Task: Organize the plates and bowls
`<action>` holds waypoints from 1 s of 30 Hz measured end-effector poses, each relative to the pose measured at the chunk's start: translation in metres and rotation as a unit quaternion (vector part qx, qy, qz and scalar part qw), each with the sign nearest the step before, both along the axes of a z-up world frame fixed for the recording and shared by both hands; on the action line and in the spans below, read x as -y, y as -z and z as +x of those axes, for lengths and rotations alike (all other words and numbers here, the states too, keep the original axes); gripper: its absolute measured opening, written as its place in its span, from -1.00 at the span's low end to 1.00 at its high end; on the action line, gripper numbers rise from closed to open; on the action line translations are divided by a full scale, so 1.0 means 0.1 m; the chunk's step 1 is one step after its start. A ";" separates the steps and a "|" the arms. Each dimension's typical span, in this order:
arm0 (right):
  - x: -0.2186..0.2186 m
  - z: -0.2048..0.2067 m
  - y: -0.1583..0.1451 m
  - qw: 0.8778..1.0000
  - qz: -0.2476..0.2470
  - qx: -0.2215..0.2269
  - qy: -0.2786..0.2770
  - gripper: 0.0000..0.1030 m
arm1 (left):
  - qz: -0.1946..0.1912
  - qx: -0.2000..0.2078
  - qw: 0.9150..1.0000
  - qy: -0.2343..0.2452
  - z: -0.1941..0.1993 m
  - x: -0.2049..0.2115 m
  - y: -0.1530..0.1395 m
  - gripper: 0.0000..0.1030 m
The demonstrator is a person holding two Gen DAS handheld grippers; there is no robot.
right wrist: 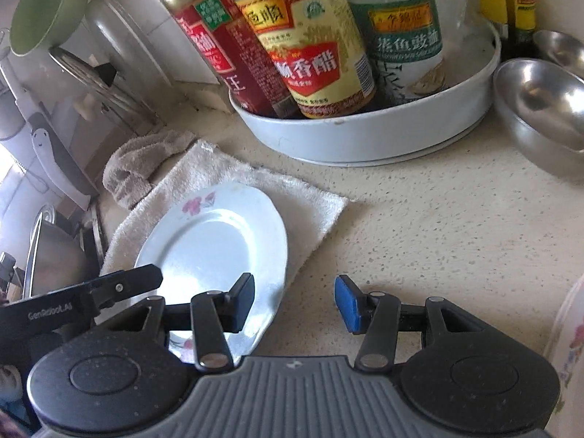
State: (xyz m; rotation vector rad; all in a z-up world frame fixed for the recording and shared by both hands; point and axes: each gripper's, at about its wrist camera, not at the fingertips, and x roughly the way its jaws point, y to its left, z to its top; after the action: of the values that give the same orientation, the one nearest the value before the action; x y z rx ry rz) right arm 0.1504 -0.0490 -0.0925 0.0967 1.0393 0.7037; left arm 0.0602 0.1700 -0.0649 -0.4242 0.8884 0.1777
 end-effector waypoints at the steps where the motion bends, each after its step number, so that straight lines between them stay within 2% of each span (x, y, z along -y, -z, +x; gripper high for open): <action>1: -0.01 0.01 0.02 1.000 0.001 -0.005 -0.002 0.36 | 0.000 -0.003 1.000 0.001 0.01 0.00 0.02 0.83; 18: -0.14 -0.02 0.05 0.999 0.028 -0.023 -0.035 0.36 | -0.002 -0.011 1.000 0.017 0.11 -0.02 0.07 0.81; 19: -0.15 -0.02 0.05 0.999 0.029 -0.024 -0.038 0.35 | 0.006 -0.013 1.000 0.021 0.12 0.00 0.08 0.82; 23: -0.16 -0.03 0.06 0.998 0.026 -0.025 -0.045 0.08 | 0.022 -0.017 0.999 0.035 0.16 0.05 0.08 0.82; 30: -0.19 -0.07 0.04 0.998 0.009 -0.009 -0.054 0.04 | 0.034 -0.017 0.999 0.034 0.17 0.07 0.08 0.74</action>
State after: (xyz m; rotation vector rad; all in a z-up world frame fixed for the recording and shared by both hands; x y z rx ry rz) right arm 0.1438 -0.0297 -0.0962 0.0622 1.0620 0.8109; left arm 0.0775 0.1631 -0.0725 -0.3280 0.9267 0.1536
